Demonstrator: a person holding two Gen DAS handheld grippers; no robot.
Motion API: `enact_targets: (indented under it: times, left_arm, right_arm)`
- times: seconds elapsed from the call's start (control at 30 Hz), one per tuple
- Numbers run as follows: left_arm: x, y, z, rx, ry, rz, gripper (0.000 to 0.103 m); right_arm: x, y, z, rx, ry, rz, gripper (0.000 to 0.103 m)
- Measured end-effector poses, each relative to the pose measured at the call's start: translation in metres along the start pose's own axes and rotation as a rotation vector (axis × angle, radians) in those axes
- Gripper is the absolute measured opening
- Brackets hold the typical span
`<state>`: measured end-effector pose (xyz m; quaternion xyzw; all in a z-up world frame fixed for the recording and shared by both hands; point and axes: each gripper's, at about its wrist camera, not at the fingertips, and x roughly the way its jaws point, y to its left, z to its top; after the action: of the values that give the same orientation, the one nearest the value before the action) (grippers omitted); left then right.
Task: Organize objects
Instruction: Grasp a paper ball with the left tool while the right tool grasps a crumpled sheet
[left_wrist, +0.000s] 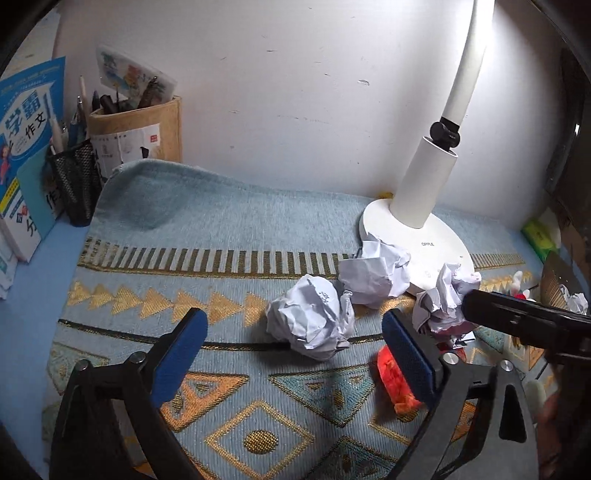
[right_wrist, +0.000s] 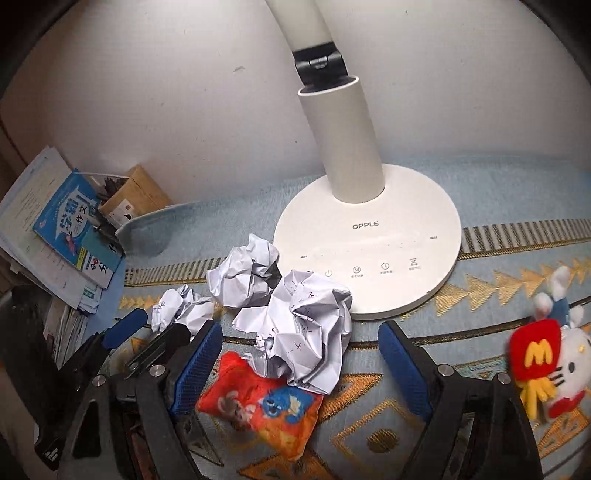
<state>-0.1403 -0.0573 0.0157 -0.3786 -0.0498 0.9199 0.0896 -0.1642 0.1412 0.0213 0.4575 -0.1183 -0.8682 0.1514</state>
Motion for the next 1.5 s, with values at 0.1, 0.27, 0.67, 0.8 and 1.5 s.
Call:
enact_targets:
  times: [0.1,0.27,0.67,0.8,1.5]
  left_arm:
    - [0.004,-0.005,-0.002,0.032,0.018,-0.017,0.073]
    - [0.006,-0.007,-0.002,0.042,0.027,-0.04,0.046]
    - [-0.046,-0.02,-0.019,0.044,-0.057,0.01,0.044]
    - [-0.091,-0.037,-0.045,0.006,-0.076,0.003,0.044]
    - [-0.124,-0.079,-0.13,0.06,-0.064,0.077,0.045]
  right_arm:
    - [0.01,0.002,-0.009,-0.013,-0.008,0.013,0.051]
    - [-0.002,0.002,-0.014,-0.031,-0.068,0.035,0.048]
    - [-0.106,0.005,-0.06,-0.126,-0.154,0.05,0.048]
    - [-0.141,0.002,-0.109,-0.175,-0.14,0.046,0.048]
    - [-0.128,-0.018,-0.181,-0.2,-0.036,-0.011,0.082]
